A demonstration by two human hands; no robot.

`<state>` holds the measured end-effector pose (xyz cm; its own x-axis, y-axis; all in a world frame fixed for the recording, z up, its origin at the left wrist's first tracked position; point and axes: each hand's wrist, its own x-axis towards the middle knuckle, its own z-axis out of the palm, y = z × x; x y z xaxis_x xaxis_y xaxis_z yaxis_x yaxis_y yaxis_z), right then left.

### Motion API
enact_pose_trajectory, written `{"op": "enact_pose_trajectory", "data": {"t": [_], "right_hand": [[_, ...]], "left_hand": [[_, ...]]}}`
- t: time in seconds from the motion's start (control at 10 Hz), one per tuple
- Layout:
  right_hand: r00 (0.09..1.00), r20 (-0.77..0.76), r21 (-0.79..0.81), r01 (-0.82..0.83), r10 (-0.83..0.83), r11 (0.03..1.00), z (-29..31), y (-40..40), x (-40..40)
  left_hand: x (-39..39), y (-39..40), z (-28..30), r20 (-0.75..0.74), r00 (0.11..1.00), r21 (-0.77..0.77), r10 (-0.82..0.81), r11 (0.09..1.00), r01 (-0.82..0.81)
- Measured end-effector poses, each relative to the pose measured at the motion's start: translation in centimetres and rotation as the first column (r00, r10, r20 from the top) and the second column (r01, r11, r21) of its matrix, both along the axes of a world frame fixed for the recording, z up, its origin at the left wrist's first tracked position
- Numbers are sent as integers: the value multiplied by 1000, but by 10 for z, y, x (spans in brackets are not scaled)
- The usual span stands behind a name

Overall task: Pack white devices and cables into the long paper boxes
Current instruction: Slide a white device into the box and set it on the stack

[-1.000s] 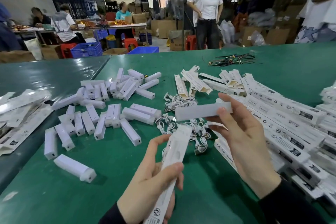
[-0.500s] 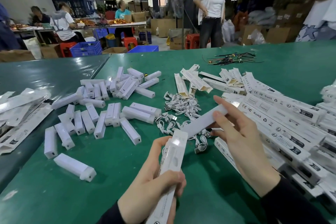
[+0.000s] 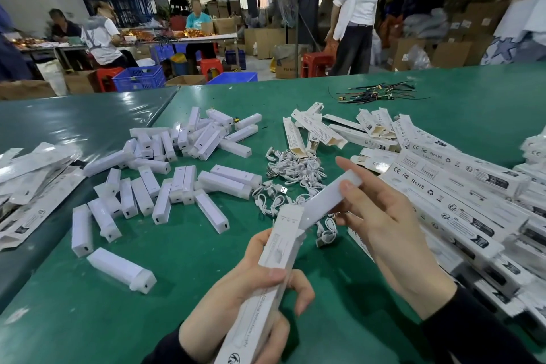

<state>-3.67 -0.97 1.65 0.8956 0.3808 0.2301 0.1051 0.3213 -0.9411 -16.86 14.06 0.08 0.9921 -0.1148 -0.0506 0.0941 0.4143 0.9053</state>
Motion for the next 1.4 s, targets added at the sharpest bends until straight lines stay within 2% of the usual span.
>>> {"op": "enact_pose_trajectory", "data": {"t": [0.1, 0.2, 0.3, 0.4, 0.5, 0.6, 0.8, 1.0, 1.2, 1.4], "right_hand": [[1000, -23, -1, 3, -3, 1000, 1, 0, -1], [998, -58, -8, 17, -17, 1000, 1, 0, 0], [990, -135, -29, -51, 47, 998, 2, 1, -1], [958, -237, -78, -186, 163, 979, 0, 3, -1], [954, -226, -78, -220, 198, 972, 1, 1, 0], [968, -154, -87, -211, 196, 974, 5, -2, 1], [973, -109, -144, -217, 202, 966, 8, -1, -6], [942, -89, -175, -335, 324, 926, 2, 9, -22], [949, -77, -152, -314, 306, 937, 6, 7, -21], [951, -38, -152, -310, 308, 938, 3, 6, -20]], "left_hand": [[-1, -3, -6, 36, 999, -78, -1, 997, 4], [-1, 1, -6, 47, 998, -82, -49, 995, 52], [0, 2, -3, 35, 987, -147, -154, 977, 157], [-1, 2, -1, 33, 971, -126, -238, 962, 241], [1, 4, -3, 45, 969, -178, -242, 953, 246], [1, 3, -3, 36, 969, -169, -243, 955, 245], [4, 1, -5, 47, 975, -171, -218, 960, 223], [5, 3, -3, 68, 979, -220, -190, 955, 201], [6, 4, -3, 93, 983, -192, -160, 966, 175], [4, 4, -5, 127, 975, -279, -181, 937, 210]]}}
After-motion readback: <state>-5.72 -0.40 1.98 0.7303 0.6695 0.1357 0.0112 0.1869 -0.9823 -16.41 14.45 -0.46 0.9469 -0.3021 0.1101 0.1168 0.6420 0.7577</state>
